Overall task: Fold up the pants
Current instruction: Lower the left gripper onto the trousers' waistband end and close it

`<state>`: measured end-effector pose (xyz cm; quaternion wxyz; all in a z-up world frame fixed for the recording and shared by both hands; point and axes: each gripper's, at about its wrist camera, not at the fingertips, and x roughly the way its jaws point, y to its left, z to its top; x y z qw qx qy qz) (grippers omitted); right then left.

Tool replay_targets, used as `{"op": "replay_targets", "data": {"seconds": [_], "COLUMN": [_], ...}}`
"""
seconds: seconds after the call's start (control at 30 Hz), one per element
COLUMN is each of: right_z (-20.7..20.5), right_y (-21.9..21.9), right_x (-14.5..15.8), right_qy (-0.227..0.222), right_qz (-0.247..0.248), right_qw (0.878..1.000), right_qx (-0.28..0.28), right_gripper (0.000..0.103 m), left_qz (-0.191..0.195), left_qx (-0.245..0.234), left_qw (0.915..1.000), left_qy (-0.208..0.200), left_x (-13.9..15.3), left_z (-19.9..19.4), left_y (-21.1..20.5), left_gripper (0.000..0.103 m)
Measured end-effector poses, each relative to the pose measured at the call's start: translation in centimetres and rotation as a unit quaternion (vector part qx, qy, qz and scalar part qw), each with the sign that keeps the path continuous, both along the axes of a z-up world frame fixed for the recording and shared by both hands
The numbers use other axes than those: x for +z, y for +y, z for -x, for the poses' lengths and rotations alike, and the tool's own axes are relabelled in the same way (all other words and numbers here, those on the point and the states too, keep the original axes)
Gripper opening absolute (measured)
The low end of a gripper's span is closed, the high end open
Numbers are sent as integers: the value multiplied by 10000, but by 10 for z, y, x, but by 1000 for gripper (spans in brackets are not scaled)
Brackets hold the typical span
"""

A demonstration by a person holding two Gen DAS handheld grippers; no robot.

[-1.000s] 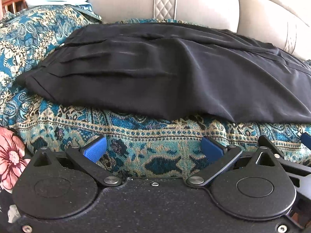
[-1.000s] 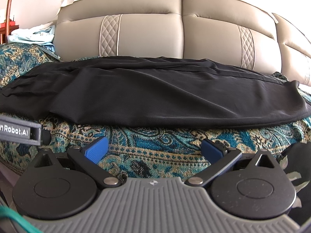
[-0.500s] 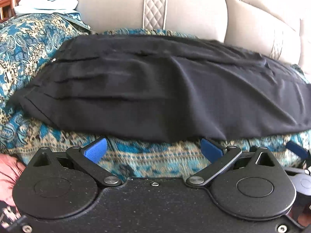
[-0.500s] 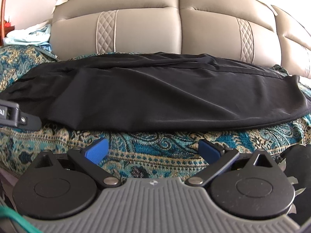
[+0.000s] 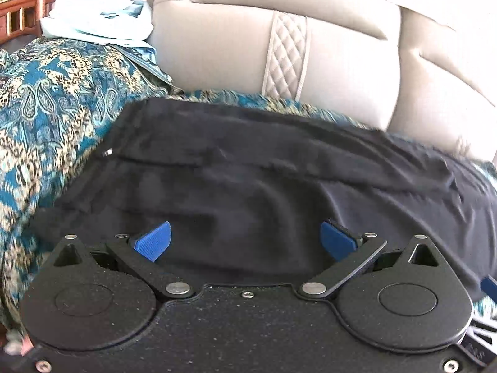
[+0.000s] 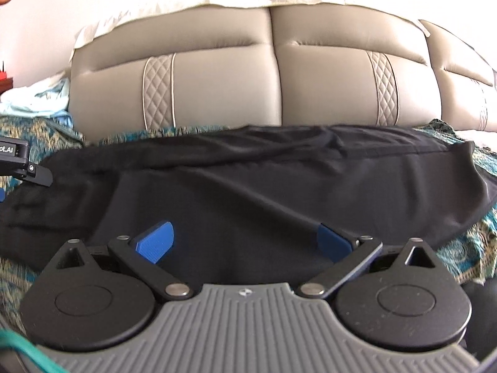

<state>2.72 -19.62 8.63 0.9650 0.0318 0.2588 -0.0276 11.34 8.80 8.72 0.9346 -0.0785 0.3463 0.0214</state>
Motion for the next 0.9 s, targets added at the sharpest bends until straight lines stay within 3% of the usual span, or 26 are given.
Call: {"op": "replay_targets", "data": {"seconds": [0.4, 0.53, 0.73, 0.9], "right_z": [-30, -34, -42, -49], "right_y": [3, 8, 16, 18], "right_x": [8, 3, -3, -5], "right_qy": [-168, -137, -73, -74], "right_qz": [-75, 18, 224, 336], "right_qw": [9997, 9997, 9994, 9992], "right_qx": [153, 195, 257, 209], "right_gripper": [103, 103, 103, 103], "left_qz": [557, 558, 434, 586], "left_qx": [846, 1469, 1993, 2608], "left_qw": [9947, 9868, 9757, 9578], "left_qy": [168, 383, 799, 1057], "left_x": [12, -3, -24, -37], "left_z": [-108, -147, -217, -277], "left_y": [68, 80, 85, 100], "left_gripper": [103, 103, 103, 103]}}
